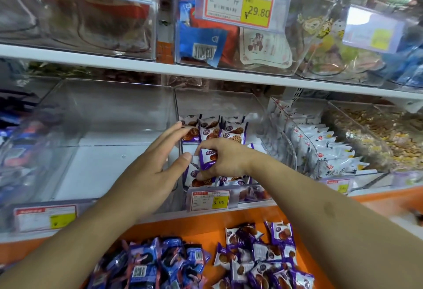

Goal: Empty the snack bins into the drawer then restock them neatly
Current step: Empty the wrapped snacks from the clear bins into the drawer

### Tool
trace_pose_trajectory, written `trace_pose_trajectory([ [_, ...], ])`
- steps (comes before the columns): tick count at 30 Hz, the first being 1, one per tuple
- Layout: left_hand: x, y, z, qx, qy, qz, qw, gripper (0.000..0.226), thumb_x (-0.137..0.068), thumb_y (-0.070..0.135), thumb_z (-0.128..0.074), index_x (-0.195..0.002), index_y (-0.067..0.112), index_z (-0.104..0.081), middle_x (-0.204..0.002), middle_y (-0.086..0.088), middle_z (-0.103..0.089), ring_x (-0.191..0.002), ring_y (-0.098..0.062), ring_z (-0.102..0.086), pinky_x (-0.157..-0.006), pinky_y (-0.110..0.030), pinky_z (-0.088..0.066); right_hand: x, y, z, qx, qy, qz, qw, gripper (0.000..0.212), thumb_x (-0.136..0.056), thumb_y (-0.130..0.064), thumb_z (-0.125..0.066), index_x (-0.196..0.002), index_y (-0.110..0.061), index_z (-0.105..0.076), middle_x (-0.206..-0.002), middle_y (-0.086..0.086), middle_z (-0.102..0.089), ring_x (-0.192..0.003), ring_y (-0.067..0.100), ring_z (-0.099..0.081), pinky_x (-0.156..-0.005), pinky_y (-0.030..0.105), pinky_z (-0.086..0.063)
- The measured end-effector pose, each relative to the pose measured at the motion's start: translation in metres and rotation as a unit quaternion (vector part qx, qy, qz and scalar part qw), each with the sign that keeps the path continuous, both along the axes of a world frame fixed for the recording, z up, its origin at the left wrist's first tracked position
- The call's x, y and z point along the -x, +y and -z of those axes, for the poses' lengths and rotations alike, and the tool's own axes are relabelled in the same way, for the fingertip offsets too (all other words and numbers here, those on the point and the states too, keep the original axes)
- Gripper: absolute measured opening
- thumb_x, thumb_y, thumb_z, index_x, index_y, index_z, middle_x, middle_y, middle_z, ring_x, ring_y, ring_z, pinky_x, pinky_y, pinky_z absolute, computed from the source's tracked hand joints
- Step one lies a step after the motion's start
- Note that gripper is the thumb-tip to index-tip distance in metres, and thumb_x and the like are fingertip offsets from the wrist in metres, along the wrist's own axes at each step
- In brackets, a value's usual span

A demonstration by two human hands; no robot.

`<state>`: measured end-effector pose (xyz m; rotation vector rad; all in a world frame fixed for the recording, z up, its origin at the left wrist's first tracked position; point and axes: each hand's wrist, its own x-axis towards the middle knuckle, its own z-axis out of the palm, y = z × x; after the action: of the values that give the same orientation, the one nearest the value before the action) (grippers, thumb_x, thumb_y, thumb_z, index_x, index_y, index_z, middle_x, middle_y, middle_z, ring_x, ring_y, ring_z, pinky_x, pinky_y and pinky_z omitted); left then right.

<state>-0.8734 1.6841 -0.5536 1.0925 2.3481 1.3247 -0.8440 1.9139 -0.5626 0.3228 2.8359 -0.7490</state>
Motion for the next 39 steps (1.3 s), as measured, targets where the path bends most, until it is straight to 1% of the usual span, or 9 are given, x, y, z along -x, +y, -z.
trace_pose_trajectory([
  [9, 0.001, 0.0, 0.001, 0.006, 0.009, -0.001, 1.0, 0.061, -0.095, 0.065, -0.037, -0.155, 0.061, -0.022, -0.154, 0.054, -0.002, -0.148, 0.015, -0.012, -0.123, -0.038, -0.028, -0.007, -0.004, -0.005, 0.064, 0.09, 0.031, 0.993, 0.043, -0.067, -0.035, -0.099, -0.099, -0.035, -0.07, -0.103, -0.015, -0.072, -0.103, 0.007, -0.065, -0.089, 0.033, -0.053],
  [13, 0.002, 0.0, 0.003, 0.011, 0.004, 0.0, 1.0, 0.057, -0.101, 0.059, -0.042, -0.154, 0.061, -0.023, -0.155, 0.053, -0.004, -0.146, 0.015, -0.015, -0.119, -0.036, -0.034, -0.026, 0.003, -0.03, 0.166, 0.158, 0.102, 0.968, 0.045, -0.072, -0.013, -0.096, -0.108, -0.02, -0.071, -0.092, -0.002, -0.08, -0.085, 0.012, -0.078, -0.081, 0.04, -0.065],
  [18, 0.001, -0.003, 0.004, 0.019, 0.018, -0.006, 1.0, 0.059, -0.1, 0.06, -0.045, -0.153, 0.066, -0.018, -0.153, 0.055, -0.001, -0.15, 0.01, -0.017, -0.122, -0.045, -0.032, -0.069, 0.01, -0.069, 0.215, 0.279, 0.164, 0.921, 0.048, -0.069, -0.011, -0.097, -0.111, -0.016, -0.073, -0.093, 0.005, -0.081, -0.088, 0.025, -0.079, -0.085, 0.049, -0.064],
  [22, -0.003, -0.006, -0.002, 0.028, 0.036, -0.011, 0.999, 0.068, -0.096, 0.064, -0.047, -0.155, 0.064, -0.014, -0.155, 0.054, 0.0, -0.15, 0.009, -0.016, -0.124, -0.045, -0.028, -0.132, 0.003, -0.094, 0.217, 0.318, 0.149, 0.911, 0.051, -0.07, -0.014, -0.096, -0.114, -0.022, -0.072, -0.099, 0.005, -0.08, -0.09, 0.025, -0.077, -0.081, 0.043, -0.064],
  [28, -0.046, -0.009, -0.02, 0.009, 0.097, -0.02, 0.995, 0.073, -0.088, 0.063, -0.045, -0.158, 0.055, -0.024, -0.16, 0.045, -0.011, -0.146, 0.017, -0.012, -0.118, -0.03, -0.019, -0.226, -0.002, -0.052, 0.199, 0.215, 0.197, 0.935, 0.05, -0.071, -0.016, -0.096, -0.113, -0.027, -0.071, -0.1, -0.006, -0.08, -0.09, 0.011, -0.076, -0.081, 0.027, -0.059],
  [32, -0.087, -0.011, -0.007, 0.023, 0.088, 0.039, 0.995, 0.067, -0.093, 0.061, -0.048, -0.155, 0.058, -0.025, -0.16, 0.045, -0.012, -0.149, 0.017, -0.009, -0.12, -0.03, -0.015, -0.261, 0.015, 0.028, 0.15, 0.094, 0.244, 0.954, 0.052, -0.07, -0.035, -0.098, -0.113, -0.035, -0.069, -0.11, -0.014, -0.074, -0.103, 0.009, -0.072, -0.095, 0.032, -0.056],
  [34, -0.093, -0.008, 0.001, 0.038, 0.096, 0.051, 0.993, 0.066, -0.093, 0.063, -0.046, -0.155, 0.059, -0.025, -0.158, 0.048, -0.011, -0.147, 0.02, -0.007, -0.12, -0.028, -0.014, -0.265, 0.021, 0.054, 0.121, 0.035, 0.249, 0.96, 0.071, -0.068, -0.042, -0.098, -0.13, -0.038, -0.062, -0.128, -0.015, -0.069, -0.121, 0.009, -0.066, -0.1, 0.019, -0.05],
  [37, -0.086, 0.003, -0.001, 0.049, 0.107, 0.046, 0.992, 0.062, -0.094, 0.064, -0.043, -0.154, 0.058, -0.028, -0.157, 0.047, -0.017, -0.143, 0.025, -0.01, -0.116, -0.019, -0.014, -0.256, 0.027, 0.065, 0.081, -0.047, 0.22, 0.971, 0.124, -0.062, -0.057, -0.096, -0.163, -0.033, -0.028, -0.162, -0.015, -0.038, -0.15, 0.01, -0.037, -0.116, 0.021, -0.031],
  [39, -0.079, 0.015, -0.009, 0.04, 0.113, 0.045, 0.992, 0.059, -0.096, 0.062, -0.045, -0.153, 0.056, -0.034, -0.156, 0.042, -0.026, -0.143, 0.021, -0.02, -0.116, -0.021, -0.021, -0.249, 0.03, 0.051, 0.042, -0.026, 0.194, 0.98, 0.116, -0.066, -0.056, -0.093, -0.161, -0.031, -0.031, -0.154, -0.022, -0.039, -0.143, 0.004, -0.038, -0.114, 0.017, -0.028],
])
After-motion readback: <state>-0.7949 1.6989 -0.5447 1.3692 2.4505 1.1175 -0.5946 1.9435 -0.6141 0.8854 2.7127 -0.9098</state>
